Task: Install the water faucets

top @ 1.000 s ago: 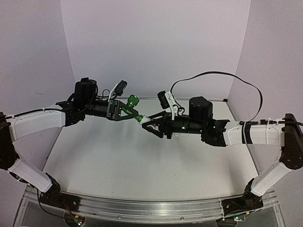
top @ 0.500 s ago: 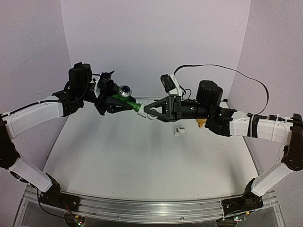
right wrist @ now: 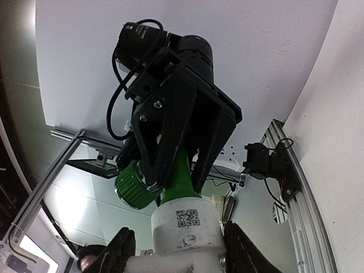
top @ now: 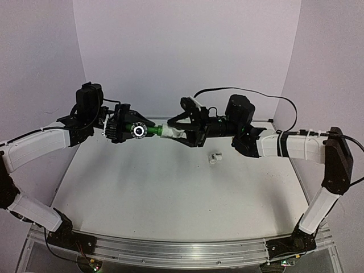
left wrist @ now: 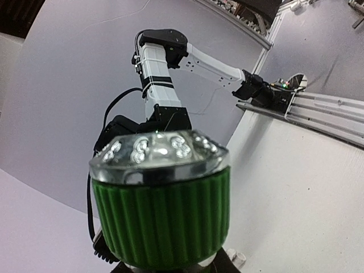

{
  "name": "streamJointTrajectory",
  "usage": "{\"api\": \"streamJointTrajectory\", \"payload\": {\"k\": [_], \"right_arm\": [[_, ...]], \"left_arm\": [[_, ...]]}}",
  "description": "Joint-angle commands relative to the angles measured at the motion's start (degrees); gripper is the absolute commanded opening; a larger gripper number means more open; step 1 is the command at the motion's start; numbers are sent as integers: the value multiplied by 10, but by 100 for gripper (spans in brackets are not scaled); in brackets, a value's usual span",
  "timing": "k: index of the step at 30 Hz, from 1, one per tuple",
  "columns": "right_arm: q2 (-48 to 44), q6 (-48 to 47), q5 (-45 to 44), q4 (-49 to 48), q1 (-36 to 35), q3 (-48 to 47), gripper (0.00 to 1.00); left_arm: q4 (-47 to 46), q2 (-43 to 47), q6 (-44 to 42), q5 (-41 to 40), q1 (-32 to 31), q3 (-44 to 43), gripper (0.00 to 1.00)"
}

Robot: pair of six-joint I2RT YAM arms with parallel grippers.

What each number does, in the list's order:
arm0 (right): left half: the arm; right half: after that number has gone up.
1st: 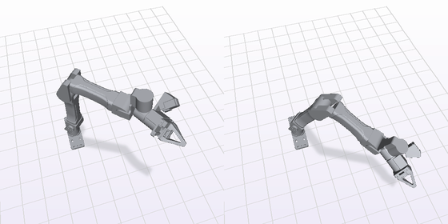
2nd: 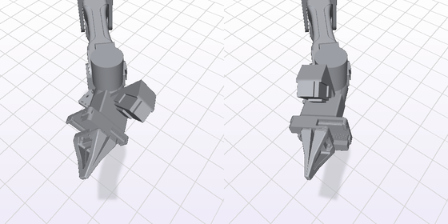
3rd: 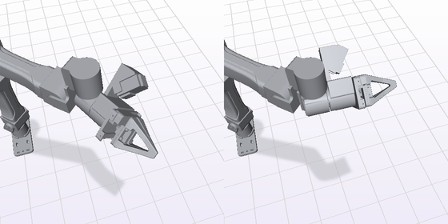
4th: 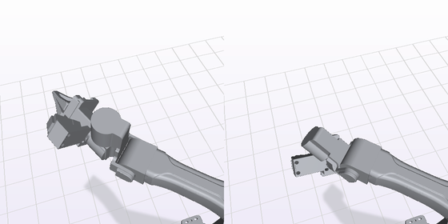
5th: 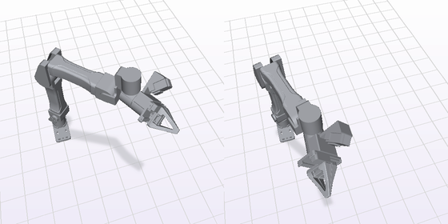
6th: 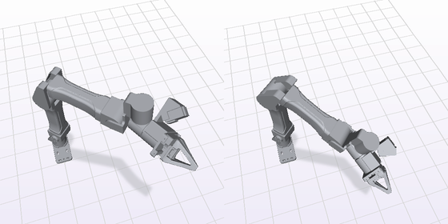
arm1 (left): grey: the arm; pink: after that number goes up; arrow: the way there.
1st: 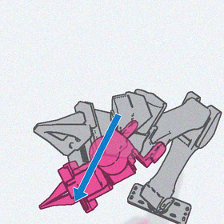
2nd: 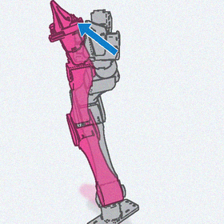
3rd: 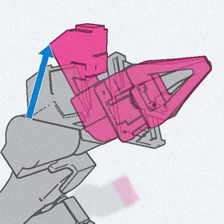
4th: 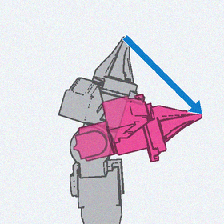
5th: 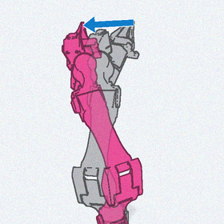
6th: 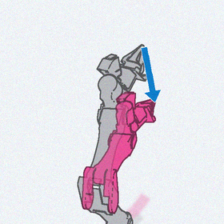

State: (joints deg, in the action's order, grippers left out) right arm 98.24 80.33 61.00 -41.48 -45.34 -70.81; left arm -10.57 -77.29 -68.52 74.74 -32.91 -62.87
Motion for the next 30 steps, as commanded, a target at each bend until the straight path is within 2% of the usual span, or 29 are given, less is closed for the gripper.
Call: {"api": "streamJointTrajectory", "payload": {"k": [1, 5, 9, 12, 14, 16, 19, 21, 23, 26, 28, 30], "right_arm": [[19, 80, -98, -4, 19, -12, 8], [6, 56, -87, -4, 32, 4, 40], [-21, -1, -62, 1, 54, 21, 70], [-43, -55, -36, 9, 71, 48, 83], [-61, -110, -26, 22, 82, 67, 88], [-83, -196, -27, 63, 86, 79, 92], [-129, -372, -103, 208, 86, 87, 96], [-159, -456, -186, 268, 86, 100, 97], [-193, -511, -281, 300, 86, 121, 98], [-228, -535, -391, 328, 86, 147, 98], [-229, -549, -407, 355, 84, 142, 98], [-222, -561, -406, 403, 84, 121, 98]], "left_arm": [[-43, 39, -89, 15, -38, 7, 0], [-42, 41, 5, 17, -38, 1, 0], [-40, 39, 201, -25, -38, -34, 0], [-41, 29, 362, -62, -38, -54, 0], [-48, 19, 462, -67, -39, -67, 0], [-84, 3, 624, -89, -40, -78, 0], [-112, -21, 867, -223, -38, -80, 0], [-62, -22, 988, -320, -31, -69, 0], [-7, -15, 1085, -362, -27, -59, 0], [17, -7, 1214, -374, -26, -33, 0], [34, 0, 1296, -400, -24, -11, 0], [40, 7, 1322, -429, -23, 15, 0]]}}
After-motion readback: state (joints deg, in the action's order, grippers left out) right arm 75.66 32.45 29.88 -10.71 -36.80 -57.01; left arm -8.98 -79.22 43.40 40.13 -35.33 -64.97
